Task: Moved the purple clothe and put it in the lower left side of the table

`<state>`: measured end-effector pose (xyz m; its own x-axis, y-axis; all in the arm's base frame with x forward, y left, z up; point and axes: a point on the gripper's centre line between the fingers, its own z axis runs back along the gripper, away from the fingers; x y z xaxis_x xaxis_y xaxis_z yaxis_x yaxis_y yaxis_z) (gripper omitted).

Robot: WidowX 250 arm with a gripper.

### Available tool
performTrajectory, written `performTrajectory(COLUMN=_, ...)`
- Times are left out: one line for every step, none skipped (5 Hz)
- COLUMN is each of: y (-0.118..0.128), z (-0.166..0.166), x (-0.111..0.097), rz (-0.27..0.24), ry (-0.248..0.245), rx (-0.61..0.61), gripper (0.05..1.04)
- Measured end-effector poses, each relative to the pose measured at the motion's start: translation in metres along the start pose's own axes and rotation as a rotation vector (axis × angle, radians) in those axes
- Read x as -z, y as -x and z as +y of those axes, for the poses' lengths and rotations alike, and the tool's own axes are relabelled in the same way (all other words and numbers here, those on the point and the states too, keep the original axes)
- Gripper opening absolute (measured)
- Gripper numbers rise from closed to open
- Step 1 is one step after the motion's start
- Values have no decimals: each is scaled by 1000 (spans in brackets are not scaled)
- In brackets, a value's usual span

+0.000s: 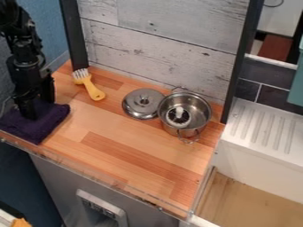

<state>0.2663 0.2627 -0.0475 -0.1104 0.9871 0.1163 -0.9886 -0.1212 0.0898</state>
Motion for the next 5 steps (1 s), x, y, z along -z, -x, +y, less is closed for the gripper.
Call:
performTrajectory(y=9, z=-1, x=-5, rz=-2, ry=3, rx=30, gripper=1001)
performTrajectory(y=14, z=3, x=-18, rz=-9, ry=16, rx=53, gripper=999)
performTrajectory(y=17, z=2, x=-33, rz=-11, ry=68, rx=54, gripper=999)
performTrajectory(y=14, z=-1, x=-48, rz=-23, ry=102, rx=68, gripper=999)
performTrajectory(y=13, z=-2, x=-70, rz=-39, ry=159, rx=71, gripper=999)
